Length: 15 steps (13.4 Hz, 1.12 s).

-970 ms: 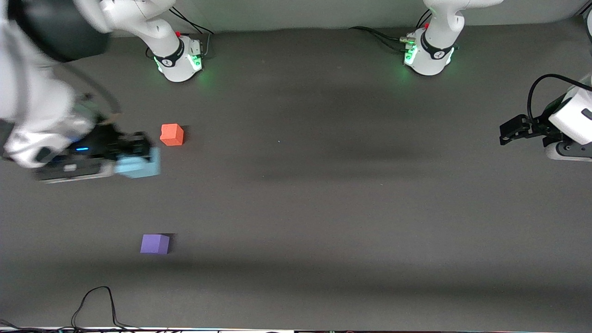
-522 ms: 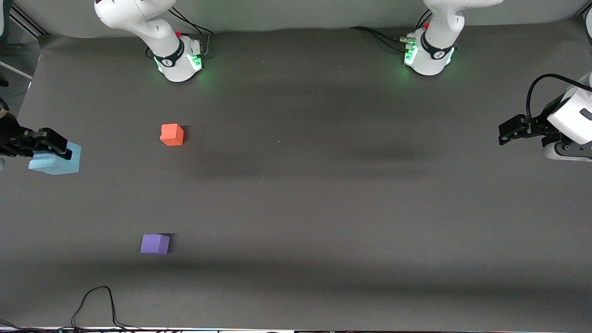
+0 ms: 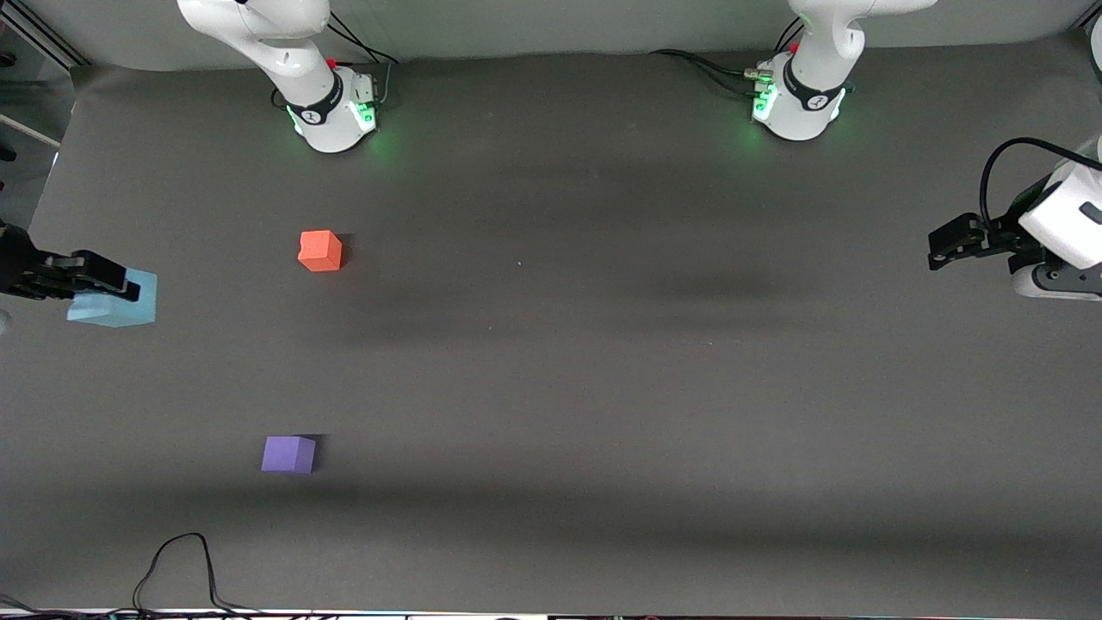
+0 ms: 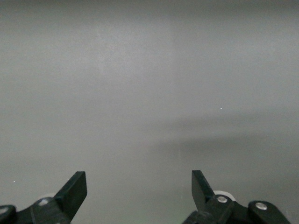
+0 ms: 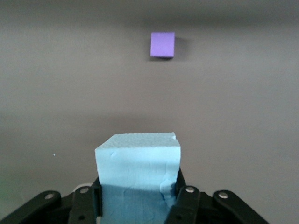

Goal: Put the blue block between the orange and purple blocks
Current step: 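Lower the blue cube between the orange and purple cubes with the right gripper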

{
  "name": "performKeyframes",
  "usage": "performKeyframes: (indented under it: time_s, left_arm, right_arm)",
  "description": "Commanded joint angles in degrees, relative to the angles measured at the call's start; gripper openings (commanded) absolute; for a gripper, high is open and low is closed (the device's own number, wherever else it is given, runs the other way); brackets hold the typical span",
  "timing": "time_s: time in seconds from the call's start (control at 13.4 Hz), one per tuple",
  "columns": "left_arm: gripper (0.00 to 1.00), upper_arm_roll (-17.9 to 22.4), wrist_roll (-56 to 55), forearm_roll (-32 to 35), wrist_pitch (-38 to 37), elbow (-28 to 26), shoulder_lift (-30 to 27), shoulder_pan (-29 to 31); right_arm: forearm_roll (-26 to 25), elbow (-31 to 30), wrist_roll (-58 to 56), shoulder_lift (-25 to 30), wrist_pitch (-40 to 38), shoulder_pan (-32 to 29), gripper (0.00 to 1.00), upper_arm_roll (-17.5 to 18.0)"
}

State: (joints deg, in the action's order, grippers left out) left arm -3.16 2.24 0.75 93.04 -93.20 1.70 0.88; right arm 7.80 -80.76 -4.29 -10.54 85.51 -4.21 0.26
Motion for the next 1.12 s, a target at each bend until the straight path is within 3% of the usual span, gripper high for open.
performKeyframes:
  time_s: [0.0, 0.15, 0.3, 0.52, 1.04]
  left_arm:
    - [1.0, 0.4, -0.1, -0.6, -1.1, 1.0, 0.4, -0.5]
    - [1.0, 0.4, -0.1, -0.6, -1.1, 1.0, 0.4, -0.5]
    - [1.0, 0.4, -0.2, -0.7, -1.0, 0.9, 0.5, -0.5]
    - [1.0, 0.4, -0.2, -0.7, -0.9, 0.8, 0.6, -0.5]
    - [1.0, 0.4, -0.3, -0.8, -0.8, 0.7, 0.7, -0.4]
  right_arm:
    - [-1.0, -9.6, 3.9, 3.8, 6.0, 2.5, 0.15, 0.9]
    - [-1.0, -19.5, 3.8, 5.4, 15.1, 2.5, 0.15, 1.0]
    - [-1.0, -32.6, 3.8, 6.9, 30.0, 2.5, 0.15, 1.0]
    - [-1.0, -47.0, 3.1, 4.1, 51.4, 3.9, 0.15, 1.1]
    - [-1.0, -53.3, 2.7, -9.4, 72.7, 4.3, 0.15, 0.9]
